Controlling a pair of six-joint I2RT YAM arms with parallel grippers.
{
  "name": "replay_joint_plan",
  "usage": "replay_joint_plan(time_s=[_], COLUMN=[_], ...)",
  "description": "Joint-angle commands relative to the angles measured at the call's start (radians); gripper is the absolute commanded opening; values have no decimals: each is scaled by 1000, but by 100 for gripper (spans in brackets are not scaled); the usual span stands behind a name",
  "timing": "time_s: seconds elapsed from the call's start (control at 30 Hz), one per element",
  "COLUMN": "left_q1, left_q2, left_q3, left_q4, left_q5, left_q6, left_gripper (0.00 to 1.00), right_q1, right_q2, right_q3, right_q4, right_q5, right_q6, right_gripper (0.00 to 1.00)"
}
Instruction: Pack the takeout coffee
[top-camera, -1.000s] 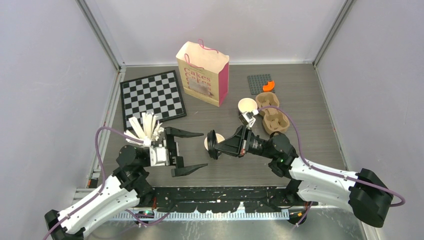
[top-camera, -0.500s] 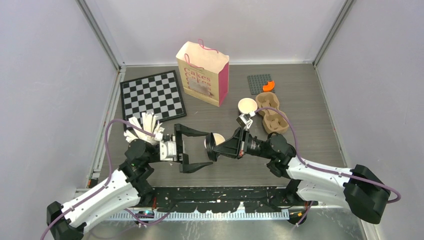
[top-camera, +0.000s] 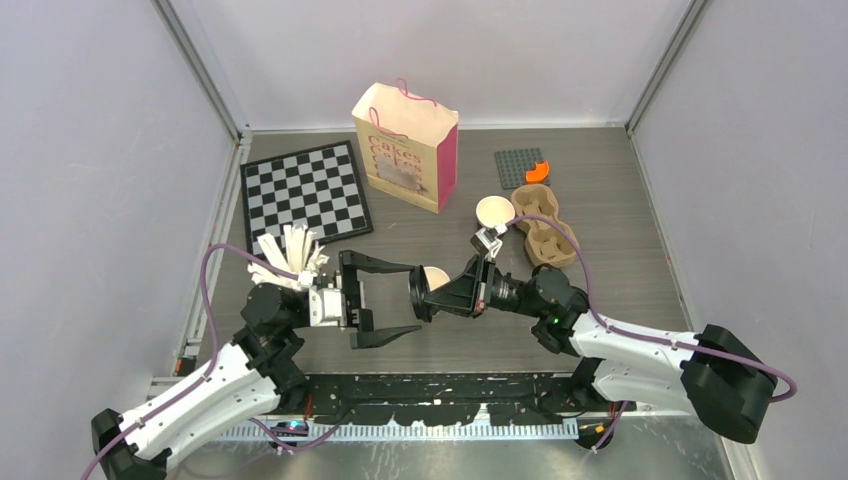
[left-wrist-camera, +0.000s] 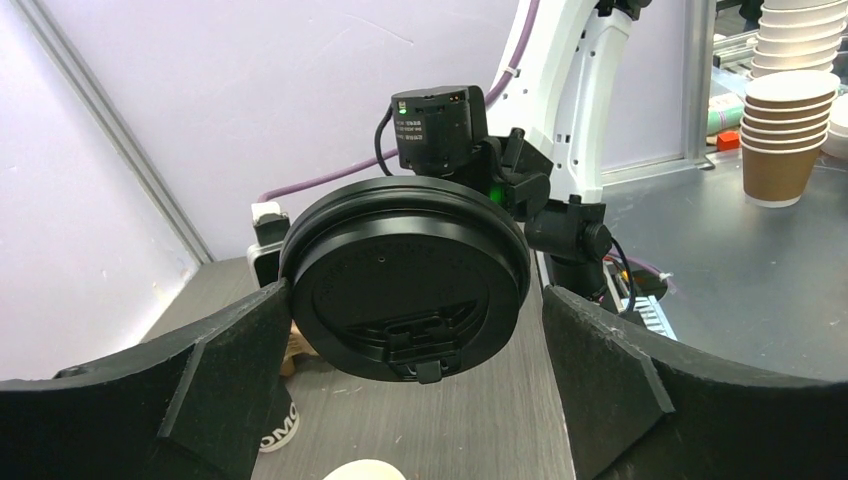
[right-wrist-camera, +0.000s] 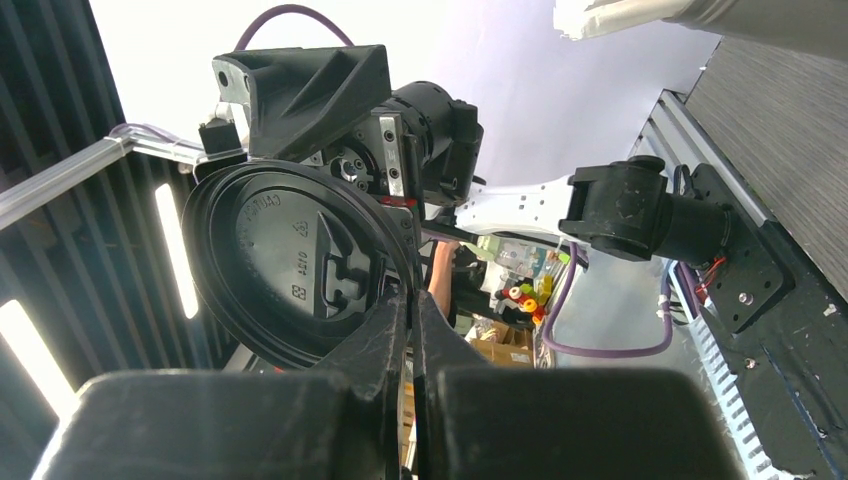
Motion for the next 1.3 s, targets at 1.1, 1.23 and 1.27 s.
replay_joint_plan(time_s=[1.1,1.23,1.27], left_q1=[-5,-5,-5], left_q2=[10,125,165], left_q3=[212,391,441], left_q4=[-500,-776,-846], left_q5=[-279,-409,-439], left_q6=[-3,-50,-63], left_gripper=[76,74,74], right_q1=[0,1,0], right_q2=[-419,-622,-657], right_q3=[31,137,162], right_q4=[-730,-1205,-1285], right_q5=[237,466,518], right_q6=[-311,-467,-495], right_gripper=[67,76,78])
